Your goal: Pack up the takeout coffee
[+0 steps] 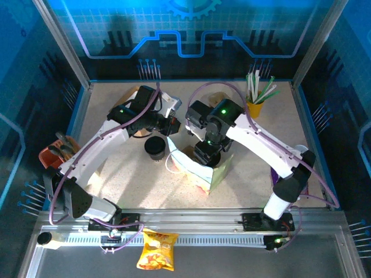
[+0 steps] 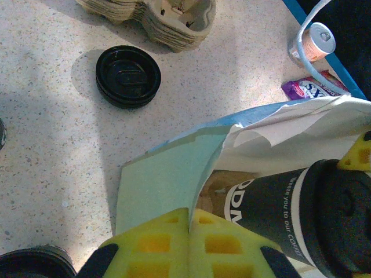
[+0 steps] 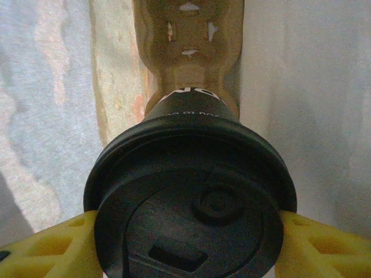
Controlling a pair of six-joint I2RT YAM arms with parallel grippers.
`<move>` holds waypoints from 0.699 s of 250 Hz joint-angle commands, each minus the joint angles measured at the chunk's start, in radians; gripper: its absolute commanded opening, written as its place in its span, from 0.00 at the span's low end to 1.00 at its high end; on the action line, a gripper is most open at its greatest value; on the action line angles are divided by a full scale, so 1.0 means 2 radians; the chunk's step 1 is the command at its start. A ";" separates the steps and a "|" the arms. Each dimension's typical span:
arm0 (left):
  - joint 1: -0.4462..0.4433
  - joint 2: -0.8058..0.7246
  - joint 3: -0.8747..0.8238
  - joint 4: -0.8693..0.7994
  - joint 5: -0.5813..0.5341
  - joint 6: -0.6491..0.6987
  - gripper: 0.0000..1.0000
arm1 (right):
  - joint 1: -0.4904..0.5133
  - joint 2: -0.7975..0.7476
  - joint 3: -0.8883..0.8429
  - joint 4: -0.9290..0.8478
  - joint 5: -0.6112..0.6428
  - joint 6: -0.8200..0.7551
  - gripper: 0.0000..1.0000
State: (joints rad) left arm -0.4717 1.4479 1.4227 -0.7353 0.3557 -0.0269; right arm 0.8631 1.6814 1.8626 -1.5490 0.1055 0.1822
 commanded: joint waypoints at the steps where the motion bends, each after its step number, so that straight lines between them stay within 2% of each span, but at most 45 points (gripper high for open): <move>1: -0.003 -0.007 -0.006 -0.004 -0.002 -0.001 0.00 | -0.005 -0.016 0.032 -0.032 0.010 -0.008 0.35; 80: -0.003 -0.006 -0.006 -0.004 -0.003 0.000 0.00 | -0.011 -0.011 0.059 -0.050 0.012 -0.015 0.35; 175: -0.003 -0.005 -0.005 -0.005 -0.003 0.000 0.00 | -0.020 0.004 0.005 -0.018 -0.022 -0.032 0.35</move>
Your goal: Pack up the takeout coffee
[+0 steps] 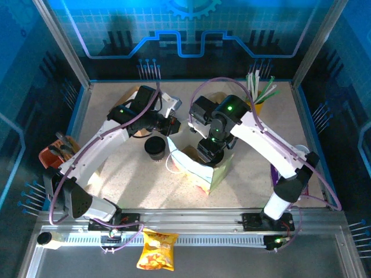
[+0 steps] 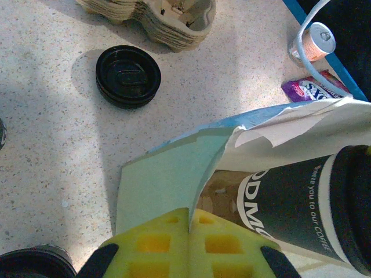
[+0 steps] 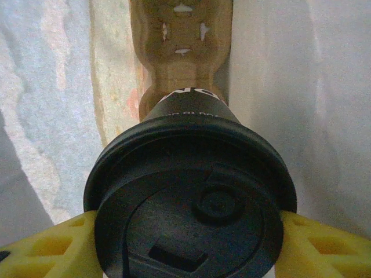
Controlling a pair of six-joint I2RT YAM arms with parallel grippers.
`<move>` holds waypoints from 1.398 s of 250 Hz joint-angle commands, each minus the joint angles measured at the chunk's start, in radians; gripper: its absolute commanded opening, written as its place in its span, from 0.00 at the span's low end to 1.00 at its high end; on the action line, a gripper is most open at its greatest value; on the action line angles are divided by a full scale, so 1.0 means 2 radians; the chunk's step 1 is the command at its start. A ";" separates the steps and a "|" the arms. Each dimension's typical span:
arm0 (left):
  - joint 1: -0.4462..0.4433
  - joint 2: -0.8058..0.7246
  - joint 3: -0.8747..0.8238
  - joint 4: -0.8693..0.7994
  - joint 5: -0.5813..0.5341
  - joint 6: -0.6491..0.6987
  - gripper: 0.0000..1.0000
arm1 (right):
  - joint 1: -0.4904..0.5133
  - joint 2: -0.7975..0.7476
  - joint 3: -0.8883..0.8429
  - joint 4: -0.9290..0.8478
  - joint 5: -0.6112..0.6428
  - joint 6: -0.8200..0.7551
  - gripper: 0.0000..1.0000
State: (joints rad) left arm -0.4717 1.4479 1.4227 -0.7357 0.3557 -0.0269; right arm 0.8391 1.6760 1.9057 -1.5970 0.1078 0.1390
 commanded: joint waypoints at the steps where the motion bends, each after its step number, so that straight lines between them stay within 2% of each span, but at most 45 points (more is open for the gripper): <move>1: -0.003 -0.005 -0.005 -0.005 -0.002 0.000 0.00 | -0.008 0.007 -0.017 0.006 -0.023 -0.011 0.35; 105: -0.003 -0.004 -0.006 -0.006 -0.002 0.001 0.00 | -0.013 0.015 -0.082 0.054 -0.056 -0.020 0.35; 350: -0.003 -0.004 -0.008 -0.004 -0.001 0.000 0.00 | -0.019 0.009 -0.120 0.072 -0.048 -0.023 0.35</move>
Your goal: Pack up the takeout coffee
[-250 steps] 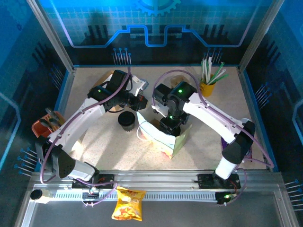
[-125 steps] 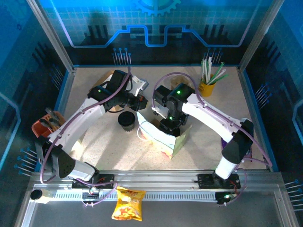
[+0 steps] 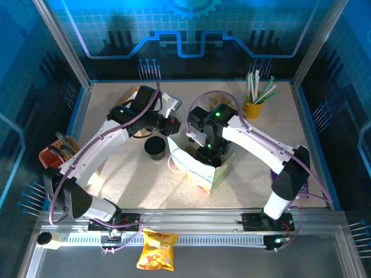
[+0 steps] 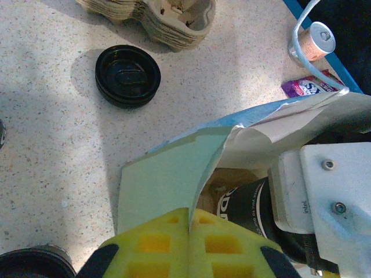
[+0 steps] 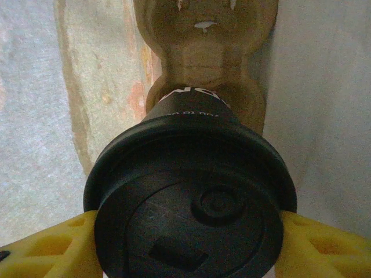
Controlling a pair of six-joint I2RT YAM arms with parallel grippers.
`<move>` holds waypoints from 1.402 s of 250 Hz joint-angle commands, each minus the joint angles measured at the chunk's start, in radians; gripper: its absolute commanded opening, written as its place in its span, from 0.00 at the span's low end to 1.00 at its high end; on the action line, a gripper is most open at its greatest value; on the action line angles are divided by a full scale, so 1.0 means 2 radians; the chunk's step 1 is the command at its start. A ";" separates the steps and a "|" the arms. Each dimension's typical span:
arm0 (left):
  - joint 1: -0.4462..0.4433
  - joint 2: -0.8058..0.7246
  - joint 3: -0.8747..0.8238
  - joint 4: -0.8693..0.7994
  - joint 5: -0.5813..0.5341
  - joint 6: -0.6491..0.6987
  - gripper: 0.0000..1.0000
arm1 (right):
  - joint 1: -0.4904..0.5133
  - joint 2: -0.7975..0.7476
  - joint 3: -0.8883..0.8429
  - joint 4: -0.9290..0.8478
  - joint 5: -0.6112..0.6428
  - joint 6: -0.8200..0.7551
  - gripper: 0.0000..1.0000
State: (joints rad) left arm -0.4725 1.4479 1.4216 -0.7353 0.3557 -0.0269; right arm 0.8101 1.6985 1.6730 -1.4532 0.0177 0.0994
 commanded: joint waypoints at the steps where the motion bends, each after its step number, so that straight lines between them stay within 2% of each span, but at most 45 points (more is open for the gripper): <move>1: -0.003 -0.004 -0.007 -0.004 -0.001 -0.001 0.00 | -0.005 -0.002 -0.003 0.000 -0.003 -0.004 0.35; 351: -0.004 -0.008 -0.009 -0.004 -0.002 0.000 0.00 | -0.004 -0.006 -0.003 -0.004 0.001 0.000 0.35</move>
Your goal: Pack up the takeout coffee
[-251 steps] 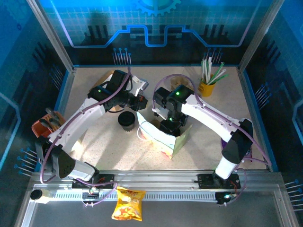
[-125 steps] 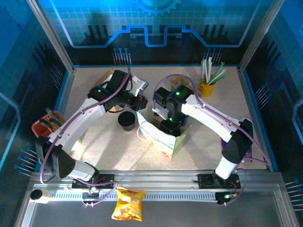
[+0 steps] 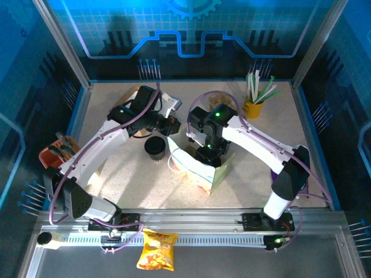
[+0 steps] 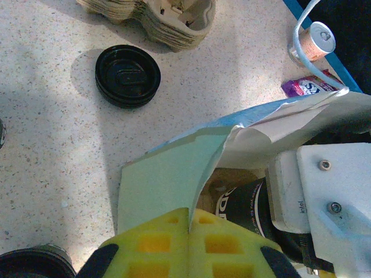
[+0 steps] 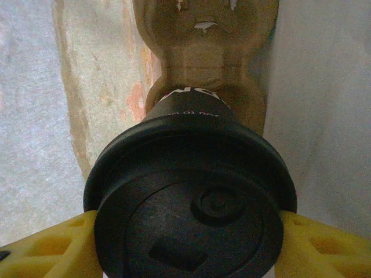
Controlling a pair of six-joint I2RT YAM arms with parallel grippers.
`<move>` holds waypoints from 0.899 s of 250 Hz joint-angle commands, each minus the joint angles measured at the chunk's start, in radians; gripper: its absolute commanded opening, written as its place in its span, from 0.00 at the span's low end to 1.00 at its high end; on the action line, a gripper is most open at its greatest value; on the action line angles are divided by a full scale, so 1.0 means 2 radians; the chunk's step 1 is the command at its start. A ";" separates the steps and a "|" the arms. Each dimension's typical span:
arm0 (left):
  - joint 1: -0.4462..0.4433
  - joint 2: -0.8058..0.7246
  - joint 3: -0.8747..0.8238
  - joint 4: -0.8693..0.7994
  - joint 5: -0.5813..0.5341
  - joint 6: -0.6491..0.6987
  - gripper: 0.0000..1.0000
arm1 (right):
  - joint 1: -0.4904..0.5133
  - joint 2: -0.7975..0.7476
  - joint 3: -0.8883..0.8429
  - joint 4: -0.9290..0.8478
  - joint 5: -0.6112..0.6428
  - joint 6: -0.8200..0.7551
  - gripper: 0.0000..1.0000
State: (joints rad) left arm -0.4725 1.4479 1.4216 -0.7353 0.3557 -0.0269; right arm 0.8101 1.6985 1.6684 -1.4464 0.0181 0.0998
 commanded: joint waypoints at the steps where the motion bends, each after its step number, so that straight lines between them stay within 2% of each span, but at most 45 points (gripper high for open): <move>1: -0.004 -0.008 -0.009 -0.004 -0.002 0.000 0.00 | -0.005 -0.006 0.000 -0.008 0.001 -0.001 0.35; 225: -0.005 -0.007 -0.010 -0.003 -0.001 -0.001 0.00 | -0.005 -0.005 -0.003 -0.009 0.002 0.001 0.35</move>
State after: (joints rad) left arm -0.4744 1.4479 1.4170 -0.7280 0.3557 -0.0269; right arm 0.8101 1.6985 1.6669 -1.4464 0.0185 0.0998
